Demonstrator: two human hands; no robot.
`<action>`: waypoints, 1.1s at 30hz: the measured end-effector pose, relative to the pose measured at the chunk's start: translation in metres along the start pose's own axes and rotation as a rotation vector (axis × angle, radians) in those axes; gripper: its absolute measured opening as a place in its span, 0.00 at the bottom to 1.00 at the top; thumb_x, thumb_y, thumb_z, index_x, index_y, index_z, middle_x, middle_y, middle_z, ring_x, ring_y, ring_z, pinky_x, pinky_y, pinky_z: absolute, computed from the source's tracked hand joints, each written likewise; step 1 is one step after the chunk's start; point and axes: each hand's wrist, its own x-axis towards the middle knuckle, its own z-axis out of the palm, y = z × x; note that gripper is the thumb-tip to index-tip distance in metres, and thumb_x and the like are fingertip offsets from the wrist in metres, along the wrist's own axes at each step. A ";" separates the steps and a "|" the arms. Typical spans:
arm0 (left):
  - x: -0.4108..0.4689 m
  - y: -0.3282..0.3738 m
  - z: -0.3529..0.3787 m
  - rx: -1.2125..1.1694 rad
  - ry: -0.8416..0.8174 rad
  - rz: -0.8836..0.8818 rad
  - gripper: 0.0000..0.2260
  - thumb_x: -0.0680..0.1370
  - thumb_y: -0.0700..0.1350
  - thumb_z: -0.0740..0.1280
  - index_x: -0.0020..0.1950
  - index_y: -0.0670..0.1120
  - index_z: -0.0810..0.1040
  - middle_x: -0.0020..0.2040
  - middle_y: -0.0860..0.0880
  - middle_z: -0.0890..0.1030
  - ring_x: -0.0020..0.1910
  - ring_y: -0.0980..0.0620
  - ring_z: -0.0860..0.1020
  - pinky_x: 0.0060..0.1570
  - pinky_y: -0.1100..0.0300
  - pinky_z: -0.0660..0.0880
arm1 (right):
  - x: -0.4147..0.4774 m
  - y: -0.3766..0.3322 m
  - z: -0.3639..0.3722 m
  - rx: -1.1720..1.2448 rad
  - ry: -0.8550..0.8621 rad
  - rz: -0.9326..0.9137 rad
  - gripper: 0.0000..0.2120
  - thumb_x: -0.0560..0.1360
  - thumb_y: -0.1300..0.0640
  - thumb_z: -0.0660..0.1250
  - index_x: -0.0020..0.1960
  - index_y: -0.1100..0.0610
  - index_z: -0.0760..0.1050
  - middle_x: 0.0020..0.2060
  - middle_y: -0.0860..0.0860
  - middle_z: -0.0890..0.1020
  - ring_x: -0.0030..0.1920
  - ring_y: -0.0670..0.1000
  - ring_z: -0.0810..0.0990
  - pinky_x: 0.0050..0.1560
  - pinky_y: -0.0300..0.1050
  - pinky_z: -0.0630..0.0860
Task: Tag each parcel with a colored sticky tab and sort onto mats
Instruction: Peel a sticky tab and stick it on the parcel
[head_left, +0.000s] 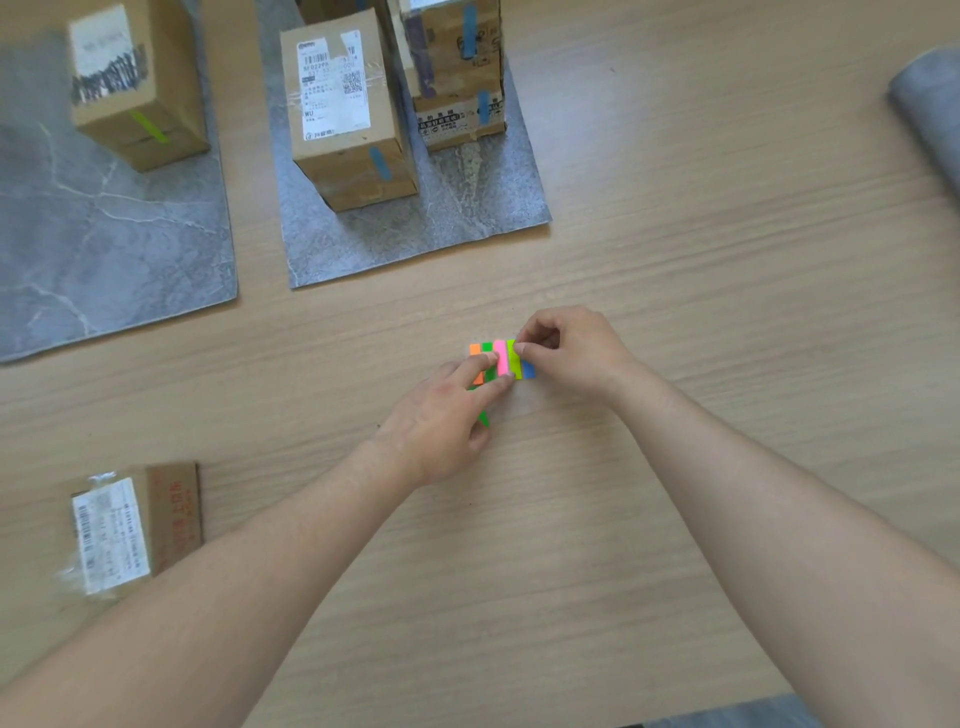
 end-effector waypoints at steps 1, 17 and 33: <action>0.001 0.000 0.001 0.012 0.006 0.000 0.28 0.76 0.45 0.65 0.77 0.52 0.67 0.77 0.46 0.63 0.69 0.43 0.68 0.64 0.52 0.70 | 0.001 0.000 0.002 -0.018 0.014 -0.012 0.03 0.76 0.59 0.73 0.45 0.52 0.82 0.38 0.45 0.83 0.36 0.40 0.78 0.42 0.35 0.74; 0.013 0.012 -0.014 -0.562 0.250 -0.265 0.21 0.76 0.50 0.67 0.69 0.49 0.77 0.63 0.49 0.79 0.60 0.51 0.77 0.63 0.57 0.73 | -0.014 -0.023 0.016 0.646 0.490 0.117 0.06 0.79 0.61 0.70 0.45 0.52 0.78 0.41 0.52 0.86 0.38 0.49 0.85 0.33 0.44 0.78; -0.093 -0.023 -0.108 -1.408 0.610 -0.638 0.03 0.73 0.43 0.77 0.42 0.48 0.85 0.44 0.52 0.84 0.53 0.53 0.82 0.65 0.48 0.76 | -0.058 -0.133 0.071 0.345 0.278 -0.416 0.03 0.74 0.62 0.76 0.47 0.57 0.86 0.43 0.48 0.87 0.39 0.48 0.83 0.40 0.46 0.80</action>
